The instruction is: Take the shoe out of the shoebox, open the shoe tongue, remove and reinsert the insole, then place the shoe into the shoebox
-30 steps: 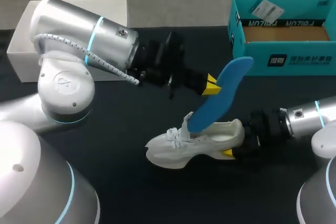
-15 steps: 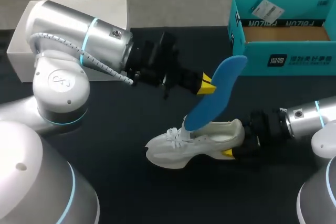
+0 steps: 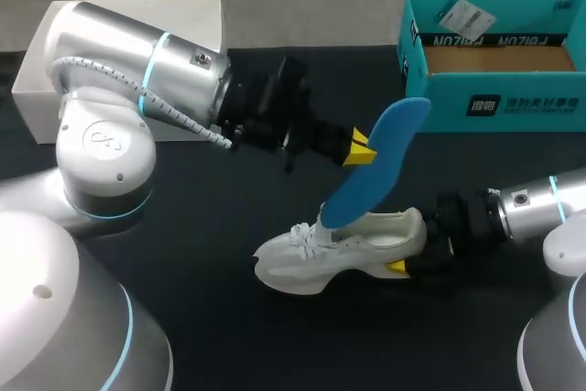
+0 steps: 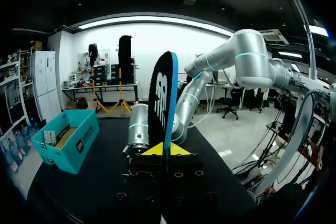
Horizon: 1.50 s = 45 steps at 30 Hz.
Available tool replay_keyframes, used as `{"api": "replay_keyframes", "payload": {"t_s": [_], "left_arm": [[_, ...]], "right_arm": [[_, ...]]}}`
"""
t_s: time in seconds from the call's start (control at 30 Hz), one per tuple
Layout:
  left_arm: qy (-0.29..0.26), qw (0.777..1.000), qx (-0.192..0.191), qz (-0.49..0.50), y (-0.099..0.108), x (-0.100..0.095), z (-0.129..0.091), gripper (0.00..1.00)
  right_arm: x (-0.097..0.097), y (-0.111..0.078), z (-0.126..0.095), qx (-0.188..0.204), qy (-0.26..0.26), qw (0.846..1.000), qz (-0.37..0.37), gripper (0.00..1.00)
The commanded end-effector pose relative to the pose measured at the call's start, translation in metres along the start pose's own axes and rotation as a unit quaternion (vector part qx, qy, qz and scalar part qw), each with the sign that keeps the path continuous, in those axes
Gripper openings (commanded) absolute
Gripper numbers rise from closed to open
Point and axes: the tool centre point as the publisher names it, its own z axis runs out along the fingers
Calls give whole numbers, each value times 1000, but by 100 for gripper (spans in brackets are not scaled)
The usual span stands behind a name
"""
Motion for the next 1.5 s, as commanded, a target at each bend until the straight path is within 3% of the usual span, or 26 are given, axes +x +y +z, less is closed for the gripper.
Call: {"api": "replay_keyframes", "payload": {"t_s": [0.03, 0.2, 0.5, 0.63, 0.93, 1.17, 1.5], "left_arm": [[-8, 1000, 22, -7, -11, 4, -2, 0], [-14, 995, 88, -40, -37, 14, -5, 0], [-16, 977, 168, -130, -64, 29, -5, 0], [4, 968, 178, -176, -80, 44, -7, 0], [103, 942, 207, -243, -120, 84, -23, 0], [174, 925, 200, -274, -147, 108, -36, 0], [207, 917, 196, -278, -169, 128, -47, 0]], "right_arm": [[1, 0, 1, 2, -1, 1000, 0, 0], [1, 0, 1, 2, -1, 1000, 0, 0], [1, 0, 1, 2, -1, 1000, 0, 0], [1, 0, 1, 2, -1, 1000, 0, 0], [1, 0, 1, 2, -1, 1000, 0, 0], [1, 0, 1, 2, -1, 1000, 0, 0], [1, 0, 1, 2, -1, 1000, 0, 0]]}}
